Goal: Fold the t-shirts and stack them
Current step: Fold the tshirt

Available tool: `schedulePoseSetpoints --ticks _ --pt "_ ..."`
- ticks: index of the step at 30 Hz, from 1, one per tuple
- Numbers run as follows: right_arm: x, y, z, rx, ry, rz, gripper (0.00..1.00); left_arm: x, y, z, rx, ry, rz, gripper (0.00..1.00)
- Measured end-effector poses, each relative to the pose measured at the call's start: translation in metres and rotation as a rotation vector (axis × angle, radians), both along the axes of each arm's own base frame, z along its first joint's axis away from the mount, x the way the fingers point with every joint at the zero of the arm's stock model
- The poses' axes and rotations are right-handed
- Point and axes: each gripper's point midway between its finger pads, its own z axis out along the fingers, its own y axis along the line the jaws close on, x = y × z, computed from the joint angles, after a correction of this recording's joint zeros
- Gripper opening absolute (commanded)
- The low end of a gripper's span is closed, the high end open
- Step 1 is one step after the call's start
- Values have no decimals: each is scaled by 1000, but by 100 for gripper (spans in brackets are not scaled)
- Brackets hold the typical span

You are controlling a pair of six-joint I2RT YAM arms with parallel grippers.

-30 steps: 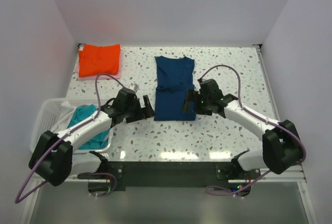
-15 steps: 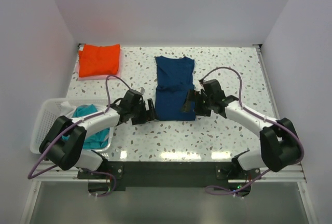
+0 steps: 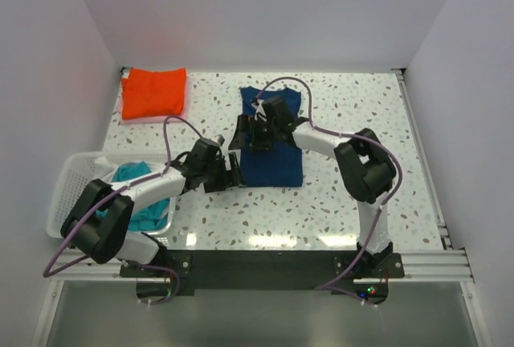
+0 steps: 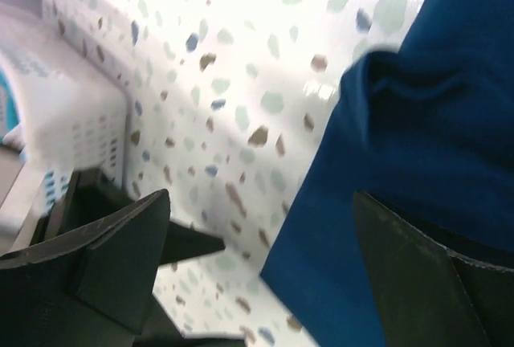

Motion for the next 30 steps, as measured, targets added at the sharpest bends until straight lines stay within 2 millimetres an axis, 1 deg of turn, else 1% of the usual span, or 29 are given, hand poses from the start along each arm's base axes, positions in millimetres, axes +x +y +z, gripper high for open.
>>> schedulePoseSetpoints --ticks 3,6,9,14,19,23,26,28,29,30 --pt "17 8 -16 -7 11 -7 99 0 0 0 0 0 0 85" --pt "31 15 -22 -7 5 -15 99 0 0 0 0 0 0 85" --pt "47 21 -18 2 -23 -27 99 0 0 0 0 0 0 85" --pt "78 34 -4 32 -82 -45 99 0 0 0 0 -1 0 85" --pt "106 37 3 30 -138 -53 99 0 0 1 1 -4 2 85" --pt "125 29 10 -1 -168 -66 99 1 1 3 2 -9 4 85" --pt "129 22 19 -23 -192 -57 99 4 2 5 10 -14 12 85" --pt "128 13 23 -49 -205 -64 99 8 2 8 13 -25 20 85" --pt "124 6 24 -68 -211 -76 99 12 1 11 11 -34 24 84" --pt "116 -4 26 -94 -207 -91 99 15 0 14 10 -41 28 83"
